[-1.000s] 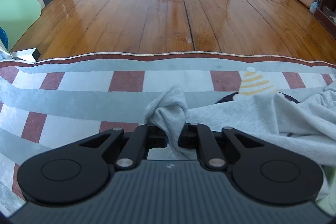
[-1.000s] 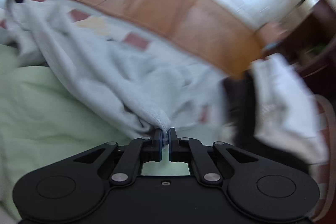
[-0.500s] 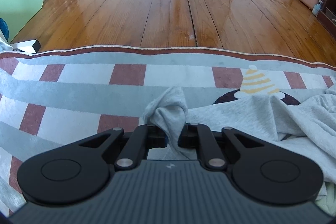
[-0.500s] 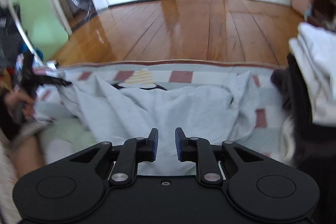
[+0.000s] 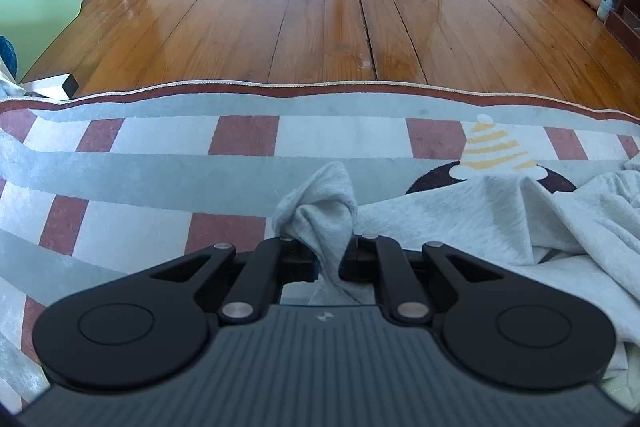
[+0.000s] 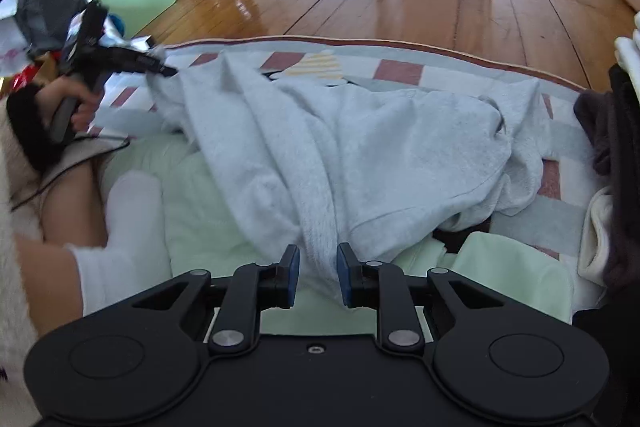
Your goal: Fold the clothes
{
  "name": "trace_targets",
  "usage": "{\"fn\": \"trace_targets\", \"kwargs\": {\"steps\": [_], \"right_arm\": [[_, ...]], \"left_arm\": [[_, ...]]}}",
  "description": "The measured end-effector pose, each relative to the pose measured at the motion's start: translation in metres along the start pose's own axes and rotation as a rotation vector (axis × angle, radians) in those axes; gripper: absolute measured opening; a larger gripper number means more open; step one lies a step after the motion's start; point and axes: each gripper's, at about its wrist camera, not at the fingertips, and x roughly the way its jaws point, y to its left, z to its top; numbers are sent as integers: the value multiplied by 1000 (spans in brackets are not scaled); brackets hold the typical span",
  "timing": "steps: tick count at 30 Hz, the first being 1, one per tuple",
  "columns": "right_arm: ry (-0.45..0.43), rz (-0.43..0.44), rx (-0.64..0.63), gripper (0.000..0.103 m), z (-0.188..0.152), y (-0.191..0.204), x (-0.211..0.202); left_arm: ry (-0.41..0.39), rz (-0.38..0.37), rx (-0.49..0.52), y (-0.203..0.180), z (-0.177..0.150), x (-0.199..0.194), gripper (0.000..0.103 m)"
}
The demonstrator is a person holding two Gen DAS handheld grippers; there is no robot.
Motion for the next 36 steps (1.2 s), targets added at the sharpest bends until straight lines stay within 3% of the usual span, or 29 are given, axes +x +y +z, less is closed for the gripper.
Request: {"fn": "trace_targets", "kwargs": {"steps": [5,8,15,21,27,30,31,32,33,36], "right_arm": [[44,56,-47,26,-2,7,0],[54,39,-54,25,-3,12,4],[-66,-37,-87,25,0,16,-26],[32,-96,-131,25,17,2,1],[58,-59,-103,31,16,-15,10],[76,-28,-106,37,11,-15,13],[77,-32,-112,36,9,-14,14],[72,-39,-121,20,7,-12,14],[56,-49,-128,11,6,-9,11],[-29,-93,-140,6,11,-2,-9]], "left_arm": [[5,2,7,0,0,0,10],[8,3,8,-1,-1,0,9],[15,6,15,-3,-2,1,9],[18,8,25,-3,-2,1,9],[17,9,30,-4,-2,1,9],[-37,-31,11,-1,0,-9,9],[-56,-44,5,1,0,-12,9],[-74,-57,-2,2,1,-15,9],[-92,-70,-8,3,2,-19,9],[-147,-109,-27,6,4,-29,9]]}}
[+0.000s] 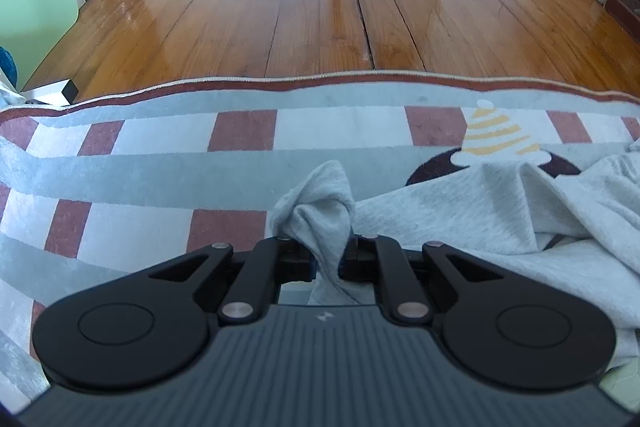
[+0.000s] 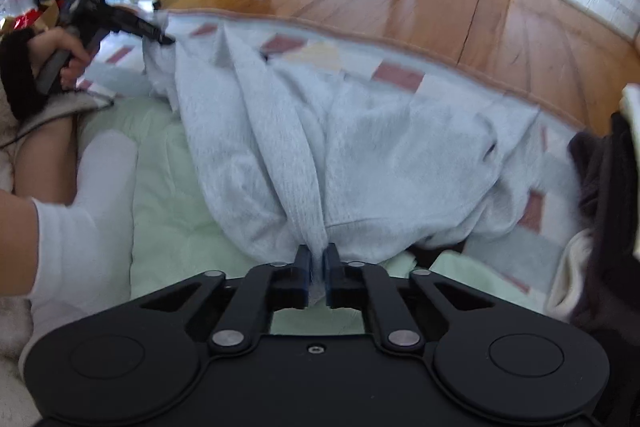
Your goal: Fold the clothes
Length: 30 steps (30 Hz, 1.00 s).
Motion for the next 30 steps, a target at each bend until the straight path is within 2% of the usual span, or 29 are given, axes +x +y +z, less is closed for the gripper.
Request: {"fn": "trace_targets", "kwargs": {"steps": [2,4,6,7,8,10,11,12,13,14,16,17,18,19,21,22,24,28,30], "right_arm": [[-67,-41,0,4,5,1,-17],[-223,-156,45,3,17,-10,-53],[-362,-281,168,3,13,-30,-83],[-380,-327,233,3,5,-40,-86],[-356,-368,295,3,-3,-50,-81],[-103,-485,310,2,-16,-59,-39],[-8,-533,292,2,-21,-59,-24],[17,-552,268,2,-24,-56,-18],[5,-555,270,2,-24,-55,-19],[-86,-523,343,2,-25,-60,-37],[-342,-415,582,2,-33,-80,-84],[-386,-405,655,2,-38,-89,-96],[-315,-459,666,2,-43,-95,-93],[-242,-514,676,2,-49,-101,-89],[-35,-636,623,2,-63,-107,-66],[33,-627,605,2,-70,-107,-56],[48,-591,606,4,-75,-107,-54],[6,-539,631,11,-83,-111,-63],[-22,-501,655,11,-90,-111,-70]], "left_arm": [[-37,-26,-13,1,2,-7,8],[-74,-51,-25,3,5,-13,7],[-104,-82,-22,2,6,-20,7],[-100,-110,27,-5,1,-24,7],[-96,-139,76,-12,-3,-28,7],[-88,-196,173,-25,-11,-36,9],[-83,-224,222,-32,-15,-40,9],[-79,-253,271,-39,-19,-44,8],[-75,-281,320,-46,-23,-48,8],[-70,-309,369,-53,-28,-52,7],[-101,-374,427,-55,-31,-67,7],[-128,-408,445,-52,-32,-77,7],[-140,-436,464,-51,-34,-84,8],[-120,-450,482,-54,-37,-84,11],[-80,-478,518,-58,-43,-86,12],[-60,-492,537,-60,-46,-86,12],[-20,-519,573,-65,-53,-87,13],[62,-573,645,-74,-66,-90,31],[103,-600,681,-78,-72,-91,31]]}}
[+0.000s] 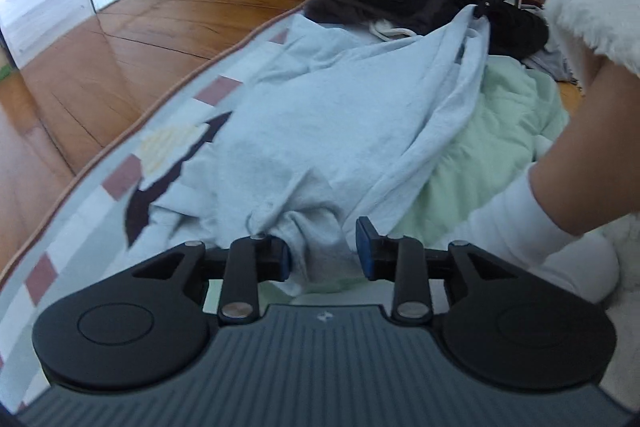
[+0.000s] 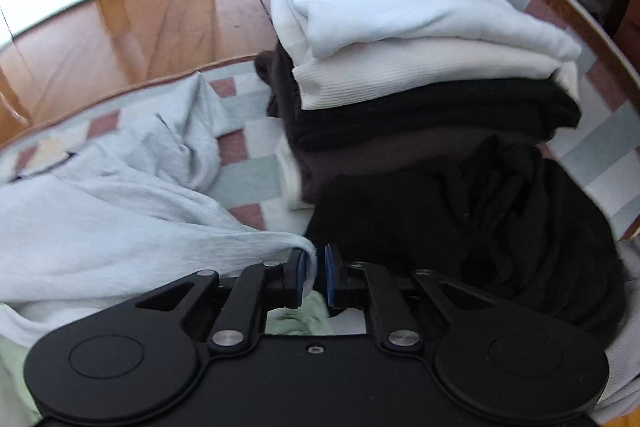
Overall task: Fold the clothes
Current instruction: 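Lift the sweatshirt with both grippers and fold it over toward the clothes stack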
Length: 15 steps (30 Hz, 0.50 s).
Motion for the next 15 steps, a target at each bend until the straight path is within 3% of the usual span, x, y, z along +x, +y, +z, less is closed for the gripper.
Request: {"fn": "trace_targets", "kwargs": {"steps": [3,5,7,11,14,15], "right_arm": [[-29,36,23,8,-4,-7,-6],[-54,48,19,2,-5,-6,-8],[-63,42,19,1,-6,-5,-9],[-181,77,24,1,8,-3,-28],[-282,163,28,1,45,3,-44],[-290,155,-4,1,62,10,-44]], "left_arm": [[47,-54,22,-7,-3,4,29],[21,-62,-63,6,-2,0,11],[-11,-54,-129,15,-1,-7,8],[-131,72,-166,30,15,-31,8],[-231,189,-168,48,39,-53,8],[-245,229,-164,54,47,-57,8]]}}
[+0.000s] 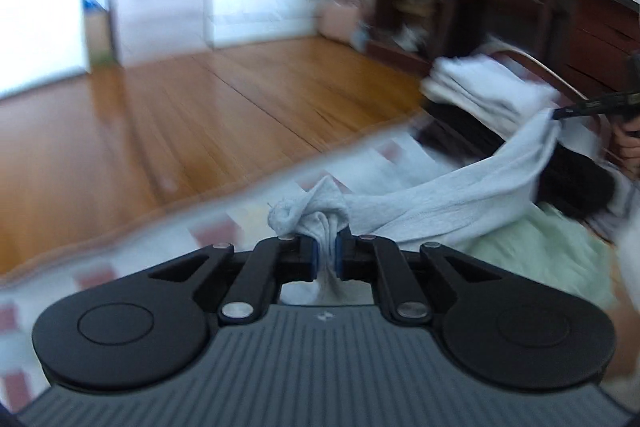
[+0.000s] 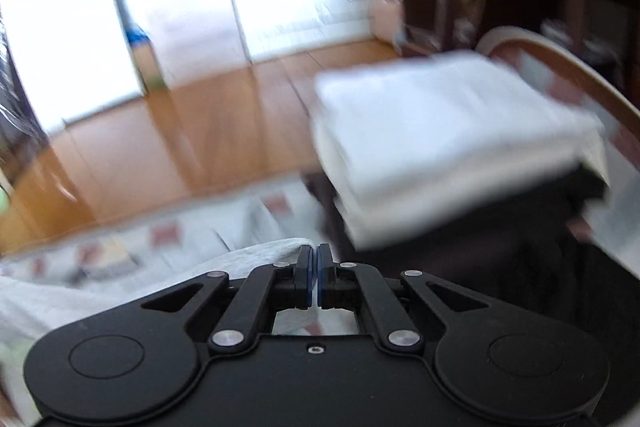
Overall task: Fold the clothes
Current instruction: 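Lift the sweatshirt with both grippers and fold it over toward the clothes stack, then open both grippers and release the grey sweatshirt onto the rug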
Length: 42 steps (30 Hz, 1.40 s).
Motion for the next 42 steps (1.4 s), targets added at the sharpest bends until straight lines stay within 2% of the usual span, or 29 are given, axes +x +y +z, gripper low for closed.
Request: {"fn": "trace_targets", "kwargs": {"steps": [3,7,9,10,13,18,21,24,26,27,28,30,31,32,33,35,39,42], "right_arm": [[14,-89,-193,1,58,31,26],[-86,-113,-315,0,168,70,40],[-144,-142,-337,1,204,94,38],[-151,-134,-335,1,211,104,37],[-122,-64,-317,1,214,124,35],[-9,-103,-432,1,188,134,70],[44,-103,-477,1,195,135,103],[64,-138,-521,0,228,148,160],[51,-182,-525,0,264,159,205],[13,-204,-511,0,282,164,223],[-47,-217,-478,1,299,168,238],[-145,-242,-408,4,325,174,267],[-153,-251,-366,26,326,173,281],[-160,-260,-324,54,328,171,295],[-153,-268,-289,59,325,169,308],[-81,-247,-273,58,293,160,327],[81,-178,-263,58,213,138,354],[208,-125,-245,57,152,117,356]], "left_arm": [[39,101,68,5,31,14,7],[-39,208,137,2,69,14,7],[-78,261,172,1,88,14,7],[-87,277,178,3,94,15,7],[-39,253,121,26,83,24,7],[39,209,20,67,65,40,7],[81,161,-87,105,69,66,7],[124,190,-95,134,102,120,7],[90,267,-110,155,139,158,7],[59,304,-136,167,158,176,9],[14,337,-173,179,176,192,12],[-34,383,-230,198,200,225,62],[-7,398,-246,205,203,242,99],[17,412,-257,209,202,257,100],[34,419,-253,207,191,267,100],[93,399,-229,199,164,283,101],[255,392,-191,176,75,292,101],[340,345,-333,172,7,278,99]]}}
